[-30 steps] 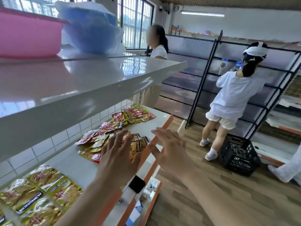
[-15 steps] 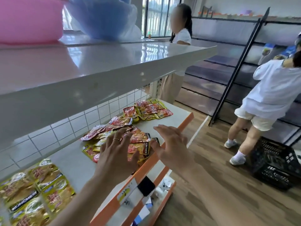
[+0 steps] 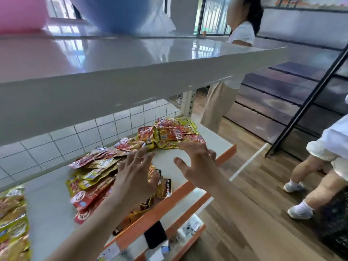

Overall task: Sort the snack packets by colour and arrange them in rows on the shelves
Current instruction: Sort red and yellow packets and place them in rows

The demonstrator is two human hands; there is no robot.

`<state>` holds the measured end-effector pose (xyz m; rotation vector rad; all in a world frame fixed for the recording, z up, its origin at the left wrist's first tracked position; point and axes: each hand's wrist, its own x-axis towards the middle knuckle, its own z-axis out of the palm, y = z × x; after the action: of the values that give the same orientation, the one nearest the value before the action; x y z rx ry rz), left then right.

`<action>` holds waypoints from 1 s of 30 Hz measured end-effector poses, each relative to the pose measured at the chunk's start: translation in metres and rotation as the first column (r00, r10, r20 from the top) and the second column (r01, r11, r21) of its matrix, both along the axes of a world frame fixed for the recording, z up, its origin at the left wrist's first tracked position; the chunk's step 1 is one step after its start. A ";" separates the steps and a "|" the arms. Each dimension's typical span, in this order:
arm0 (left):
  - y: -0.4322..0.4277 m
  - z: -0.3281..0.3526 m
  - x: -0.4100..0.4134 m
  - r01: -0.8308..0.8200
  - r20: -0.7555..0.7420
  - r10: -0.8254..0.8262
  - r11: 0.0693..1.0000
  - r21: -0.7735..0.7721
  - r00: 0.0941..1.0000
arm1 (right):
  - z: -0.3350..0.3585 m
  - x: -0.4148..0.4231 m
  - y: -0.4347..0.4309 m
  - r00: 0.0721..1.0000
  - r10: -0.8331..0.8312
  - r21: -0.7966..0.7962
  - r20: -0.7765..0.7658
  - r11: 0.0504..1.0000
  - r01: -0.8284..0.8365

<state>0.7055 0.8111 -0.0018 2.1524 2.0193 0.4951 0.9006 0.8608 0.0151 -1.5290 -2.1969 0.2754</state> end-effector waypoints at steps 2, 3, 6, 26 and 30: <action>0.008 -0.010 0.006 -0.008 0.002 0.008 1.000 -0.011 1.000 | -0.005 0.010 0.016 1.000 0.020 -0.029 0.023 0.999 -0.019; 0.011 -0.014 0.008 -0.009 0.011 0.009 1.000 -0.009 1.000 | -0.008 0.015 0.023 0.999 0.032 -0.038 0.030 0.999 -0.030; 0.014 -0.023 0.013 -0.014 0.030 0.014 1.000 -0.010 0.999 | -0.016 0.025 0.042 0.996 0.071 -0.076 0.057 0.995 -0.066; 0.035 -0.032 0.017 -0.131 -0.080 0.122 0.983 -0.128 0.989 | -0.076 0.047 0.138 0.954 0.129 -0.359 0.269 0.933 -0.025; 0.048 -0.036 0.033 -0.094 -0.093 0.083 0.988 -0.122 0.992 | -0.074 0.049 0.111 0.964 0.198 -0.309 0.178 0.941 -0.137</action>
<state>0.7381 0.8589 -0.0376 2.0513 2.1379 0.2796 0.9500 0.9721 -0.0589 -1.5826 -2.5505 0.5434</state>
